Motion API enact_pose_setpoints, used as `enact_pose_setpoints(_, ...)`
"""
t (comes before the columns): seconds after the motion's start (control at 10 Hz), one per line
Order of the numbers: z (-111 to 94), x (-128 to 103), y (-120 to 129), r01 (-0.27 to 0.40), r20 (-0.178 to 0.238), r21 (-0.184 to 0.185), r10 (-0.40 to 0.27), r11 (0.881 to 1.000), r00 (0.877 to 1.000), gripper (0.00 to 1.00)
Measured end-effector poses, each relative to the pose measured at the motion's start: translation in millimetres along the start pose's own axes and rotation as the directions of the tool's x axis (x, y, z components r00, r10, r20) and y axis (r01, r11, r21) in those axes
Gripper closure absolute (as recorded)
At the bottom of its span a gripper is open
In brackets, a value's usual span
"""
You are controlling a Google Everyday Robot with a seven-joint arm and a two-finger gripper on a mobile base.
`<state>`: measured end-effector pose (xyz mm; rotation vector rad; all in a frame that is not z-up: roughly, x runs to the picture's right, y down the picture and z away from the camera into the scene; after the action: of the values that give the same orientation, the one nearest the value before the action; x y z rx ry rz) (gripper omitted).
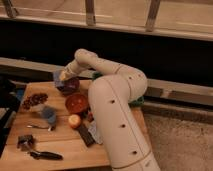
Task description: Wipe purple bowl with sponge
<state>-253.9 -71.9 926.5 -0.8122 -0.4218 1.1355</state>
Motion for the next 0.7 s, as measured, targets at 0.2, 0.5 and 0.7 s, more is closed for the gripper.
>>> enact_pose_setpoints(0.2, -3, 13, 4, -0.006, -0.015, 0.006, 0.006, 1.000, 1.000, 1.00)
enact_pose_setpoints(0.5, -15, 12, -19, -0.033, -0.011, 0.039, 0.034, 0.999, 0.999, 1.00)
enact_pose_setpoints(0.7, -22, -7, -41, -0.056, 0.017, 0.037, 0.055, 0.998, 0.998, 1.00)
